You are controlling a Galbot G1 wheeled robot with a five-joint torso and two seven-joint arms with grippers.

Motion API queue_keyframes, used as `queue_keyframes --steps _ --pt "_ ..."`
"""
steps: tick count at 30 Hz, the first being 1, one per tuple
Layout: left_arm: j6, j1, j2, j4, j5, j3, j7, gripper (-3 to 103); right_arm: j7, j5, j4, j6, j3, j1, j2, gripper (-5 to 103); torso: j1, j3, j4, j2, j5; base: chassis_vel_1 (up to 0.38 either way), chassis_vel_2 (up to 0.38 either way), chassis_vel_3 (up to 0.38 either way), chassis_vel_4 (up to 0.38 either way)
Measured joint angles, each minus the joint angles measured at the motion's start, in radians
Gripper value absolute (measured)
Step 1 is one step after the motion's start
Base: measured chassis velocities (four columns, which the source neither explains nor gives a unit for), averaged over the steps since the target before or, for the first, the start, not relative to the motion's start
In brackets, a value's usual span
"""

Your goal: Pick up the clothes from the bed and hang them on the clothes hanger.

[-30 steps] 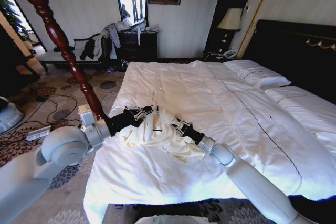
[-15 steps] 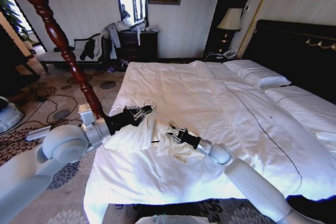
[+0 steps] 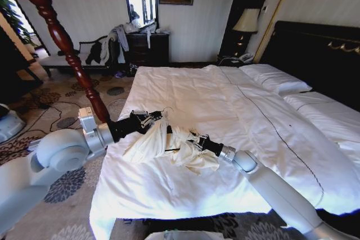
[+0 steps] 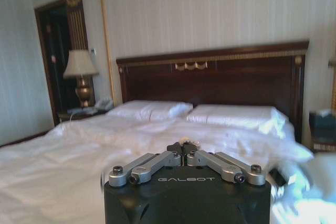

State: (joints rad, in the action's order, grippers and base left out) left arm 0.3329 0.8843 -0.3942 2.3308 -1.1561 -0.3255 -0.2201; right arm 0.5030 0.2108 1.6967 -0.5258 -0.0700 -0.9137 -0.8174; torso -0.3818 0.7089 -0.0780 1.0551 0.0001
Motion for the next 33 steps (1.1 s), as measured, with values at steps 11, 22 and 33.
queue_keyframes --steps 11,22,33 --pt "-0.017 0.042 -0.027 -0.014 0.139 0.079 0.04 10 0.011 0.205 0.134 0.039 0.003 -0.024 0.041 20 0.0 0.0 0.0 0.0 -0.0002 0.0 0.0 0.0 0.0" --pt "-0.036 0.041 0.001 0.077 0.152 0.053 0.011 48 -0.058 0.238 0.112 0.057 -0.043 -0.034 0.024 20 0.0 0.0 0.0001 0.0 0.0001 0.0 0.0 0.0 0.0" --pt "-0.053 0.055 0.005 0.106 0.194 0.032 -0.006 87 -0.08 0.237 0.059 0.033 -0.086 -0.044 0.014 20 0.0 0.0 0.0001 0.0 -0.0002 0.0 0.0 0.0 0.0"
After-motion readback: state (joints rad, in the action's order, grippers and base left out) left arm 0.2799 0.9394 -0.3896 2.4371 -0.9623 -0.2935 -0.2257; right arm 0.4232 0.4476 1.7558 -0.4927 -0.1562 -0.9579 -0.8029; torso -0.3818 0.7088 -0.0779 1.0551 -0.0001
